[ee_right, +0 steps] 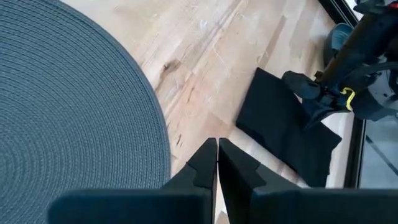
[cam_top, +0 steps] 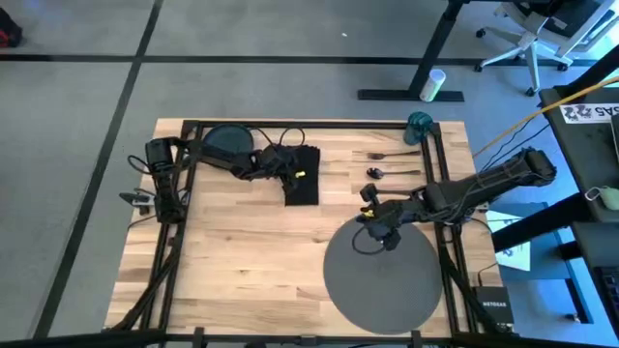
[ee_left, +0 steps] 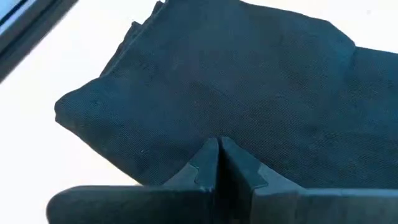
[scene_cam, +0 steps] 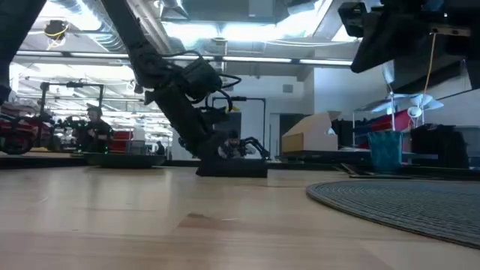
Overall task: Set table place
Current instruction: Fold the black table napkin
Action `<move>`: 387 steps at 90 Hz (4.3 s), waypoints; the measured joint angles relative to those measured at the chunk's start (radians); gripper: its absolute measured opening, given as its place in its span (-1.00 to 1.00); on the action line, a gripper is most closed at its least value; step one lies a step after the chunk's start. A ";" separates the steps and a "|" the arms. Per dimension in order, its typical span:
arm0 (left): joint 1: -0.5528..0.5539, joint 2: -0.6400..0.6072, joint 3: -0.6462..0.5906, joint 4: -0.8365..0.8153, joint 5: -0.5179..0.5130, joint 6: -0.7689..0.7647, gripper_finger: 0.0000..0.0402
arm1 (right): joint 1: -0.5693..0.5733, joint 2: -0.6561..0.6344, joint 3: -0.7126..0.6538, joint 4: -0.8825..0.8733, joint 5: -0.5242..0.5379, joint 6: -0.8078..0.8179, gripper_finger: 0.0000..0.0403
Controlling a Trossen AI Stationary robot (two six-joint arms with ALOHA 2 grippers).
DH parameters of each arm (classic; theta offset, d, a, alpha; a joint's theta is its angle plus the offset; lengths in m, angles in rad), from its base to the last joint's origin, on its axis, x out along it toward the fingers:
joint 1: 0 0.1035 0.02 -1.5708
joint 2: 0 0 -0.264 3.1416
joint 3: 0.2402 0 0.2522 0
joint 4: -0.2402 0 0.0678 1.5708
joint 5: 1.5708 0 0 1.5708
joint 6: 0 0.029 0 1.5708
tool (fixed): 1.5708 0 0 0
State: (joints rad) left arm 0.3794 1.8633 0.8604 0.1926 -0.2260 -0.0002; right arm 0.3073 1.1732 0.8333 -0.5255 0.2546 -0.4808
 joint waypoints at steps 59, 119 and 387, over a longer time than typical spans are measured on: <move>-0.288 -0.026 0.057 -0.066 -0.012 -0.024 -1.00 | 0.000 0.000 0.000 0.002 0.025 -0.002 -1.00; -0.599 0.018 0.018 -0.164 -0.010 -0.396 -1.00 | 0.000 0.000 0.000 -0.041 0.024 0.001 -1.00; -1.128 -0.161 0.015 -0.570 -0.180 -1.013 -1.00 | -0.412 0.993 0.465 0.794 -0.501 0.476 -0.95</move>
State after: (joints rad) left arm -0.7483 1.7023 0.8749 -0.3778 -0.4057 -1.0137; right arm -0.1050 2.1658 1.2980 0.2685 -0.2464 -0.0047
